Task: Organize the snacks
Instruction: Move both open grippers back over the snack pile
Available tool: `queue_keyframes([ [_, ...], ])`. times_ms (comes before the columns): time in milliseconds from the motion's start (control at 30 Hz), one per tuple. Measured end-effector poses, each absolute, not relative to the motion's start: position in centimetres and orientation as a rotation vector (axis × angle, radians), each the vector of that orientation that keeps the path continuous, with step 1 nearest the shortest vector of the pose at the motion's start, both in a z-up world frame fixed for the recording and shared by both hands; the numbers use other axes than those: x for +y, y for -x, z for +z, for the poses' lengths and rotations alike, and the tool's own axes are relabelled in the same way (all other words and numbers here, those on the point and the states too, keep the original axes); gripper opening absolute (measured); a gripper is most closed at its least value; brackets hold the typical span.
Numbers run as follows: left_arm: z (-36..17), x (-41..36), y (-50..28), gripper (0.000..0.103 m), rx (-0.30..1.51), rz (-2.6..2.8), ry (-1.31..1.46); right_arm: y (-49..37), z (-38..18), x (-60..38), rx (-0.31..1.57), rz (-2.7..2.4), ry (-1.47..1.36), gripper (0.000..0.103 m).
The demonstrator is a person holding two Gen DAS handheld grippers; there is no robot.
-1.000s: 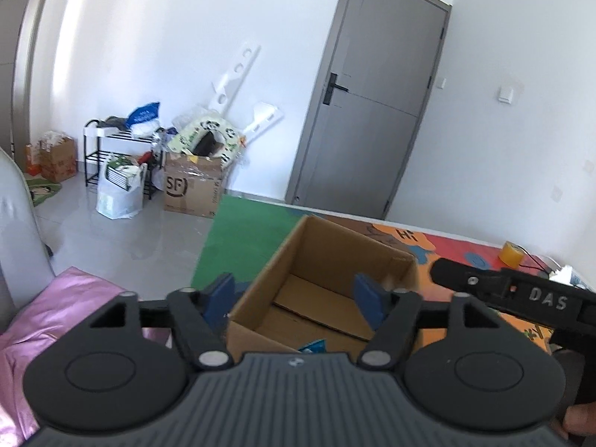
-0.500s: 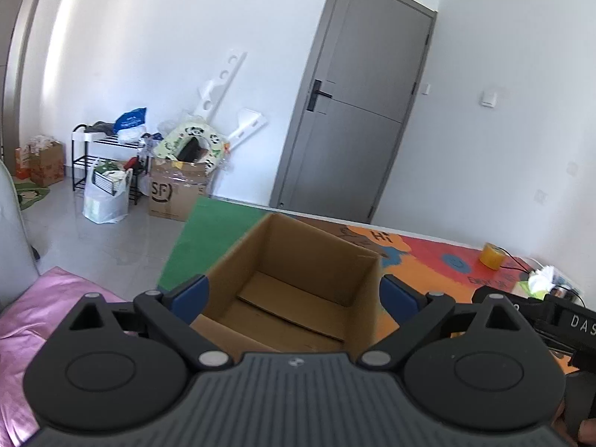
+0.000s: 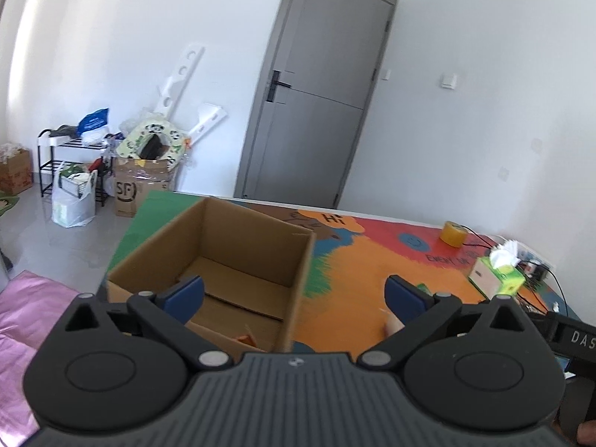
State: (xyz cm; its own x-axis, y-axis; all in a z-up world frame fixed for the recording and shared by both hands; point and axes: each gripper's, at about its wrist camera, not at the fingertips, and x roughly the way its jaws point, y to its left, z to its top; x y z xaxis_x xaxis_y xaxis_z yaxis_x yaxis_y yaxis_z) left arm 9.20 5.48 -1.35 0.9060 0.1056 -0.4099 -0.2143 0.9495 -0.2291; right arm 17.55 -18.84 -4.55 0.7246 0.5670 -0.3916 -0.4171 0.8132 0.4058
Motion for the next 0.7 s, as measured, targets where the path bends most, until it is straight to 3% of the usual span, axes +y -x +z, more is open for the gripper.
queue_keyframes([
  [700, -3.2, -1.1, -11.5, 0.102, 0.467, 0.014, 0.253, -17.2, -7.5, -28.3, 0.55, 0.364, -0.316, 0.103],
])
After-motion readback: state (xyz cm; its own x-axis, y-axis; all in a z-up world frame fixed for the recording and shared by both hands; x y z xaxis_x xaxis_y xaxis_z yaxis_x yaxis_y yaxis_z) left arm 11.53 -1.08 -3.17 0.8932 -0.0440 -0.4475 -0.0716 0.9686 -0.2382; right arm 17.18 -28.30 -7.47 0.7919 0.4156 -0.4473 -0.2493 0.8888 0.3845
